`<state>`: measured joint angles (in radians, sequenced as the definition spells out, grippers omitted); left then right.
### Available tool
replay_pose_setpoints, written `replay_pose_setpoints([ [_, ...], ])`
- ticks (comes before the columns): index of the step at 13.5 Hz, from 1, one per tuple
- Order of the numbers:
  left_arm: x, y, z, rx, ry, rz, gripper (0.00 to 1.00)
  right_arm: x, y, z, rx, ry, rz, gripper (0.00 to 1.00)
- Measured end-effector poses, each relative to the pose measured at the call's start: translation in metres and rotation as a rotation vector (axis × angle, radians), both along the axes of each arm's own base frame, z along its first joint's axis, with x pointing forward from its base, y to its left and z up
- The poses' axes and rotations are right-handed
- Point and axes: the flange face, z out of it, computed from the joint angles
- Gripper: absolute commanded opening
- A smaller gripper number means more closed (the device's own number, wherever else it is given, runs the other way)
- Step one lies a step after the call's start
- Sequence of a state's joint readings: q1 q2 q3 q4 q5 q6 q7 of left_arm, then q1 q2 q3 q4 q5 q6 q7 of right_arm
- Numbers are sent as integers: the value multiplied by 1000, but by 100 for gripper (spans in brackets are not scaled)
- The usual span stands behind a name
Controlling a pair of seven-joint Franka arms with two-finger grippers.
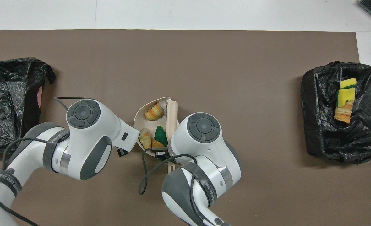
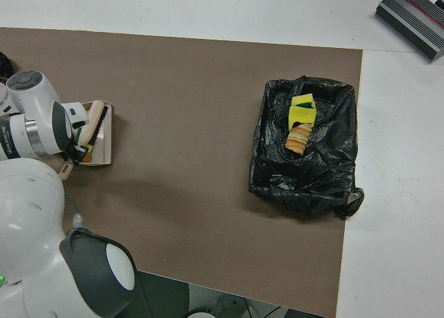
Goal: Sweep and dump trash in bin
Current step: 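Sweep the green sponge and bread into the dustpan with the brush, then carry the dustpan to the black bag and tip it with the left gripper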
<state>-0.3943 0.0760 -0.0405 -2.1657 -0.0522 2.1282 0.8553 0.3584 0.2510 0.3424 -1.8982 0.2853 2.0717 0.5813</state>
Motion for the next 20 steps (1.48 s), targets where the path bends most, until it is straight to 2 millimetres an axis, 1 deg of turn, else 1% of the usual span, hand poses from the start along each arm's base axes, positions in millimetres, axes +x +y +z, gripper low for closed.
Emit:
replay_pose_setpoints([
  [2, 3, 7, 0, 0, 0, 36, 0, 12, -22, 3, -45, 13, 27, 0],
  [4, 11, 28, 2, -25, 17, 110, 0, 29, -48, 7, -121, -20, 47, 0],
  [6, 17, 47, 3, -52, 34, 173, 0, 40, -68, 6, -181, -51, 60, 0],
  [8, 19, 52, 5, -70, 39, 201, 0, 48, -81, 6, -206, -55, 52, 0],
  [9, 19, 54, 8, -80, 37, 213, 0, 49, -85, 10, -211, -49, 49, 0],
  [10, 20, 57, 13, -91, 31, 224, 0, 46, -83, 16, -215, -48, 54, 0],
  [11, 21, 60, 21, -100, 19, 233, 0, 40, -77, 21, -216, -50, 68, 0],
  [12, 20, 65, 31, -105, 9, 245, 0, 29, -66, 24, -221, -54, 81, 0],
  [13, 19, 75, 42, -107, 7, 263, 0, 14, -53, 26, -226, -55, 94, 0],
  [14, 19, 91, 55, -110, 4, 290, 0, -4, -40, 26, -233, -52, 112, 0],
  [16, 18, 135, 82, -117, -7, 368, 0, -46, -11, 18, -263, -40, 121, 0],
  [18, 17, 179, 107, -124, -24, 446, 0, -85, 16, 1, -284, -47, 104, 0],
  [20, 17, 220, 126, -125, -20, 521, 0, -120, 39, -16, -268, -43, 66, 0],
])
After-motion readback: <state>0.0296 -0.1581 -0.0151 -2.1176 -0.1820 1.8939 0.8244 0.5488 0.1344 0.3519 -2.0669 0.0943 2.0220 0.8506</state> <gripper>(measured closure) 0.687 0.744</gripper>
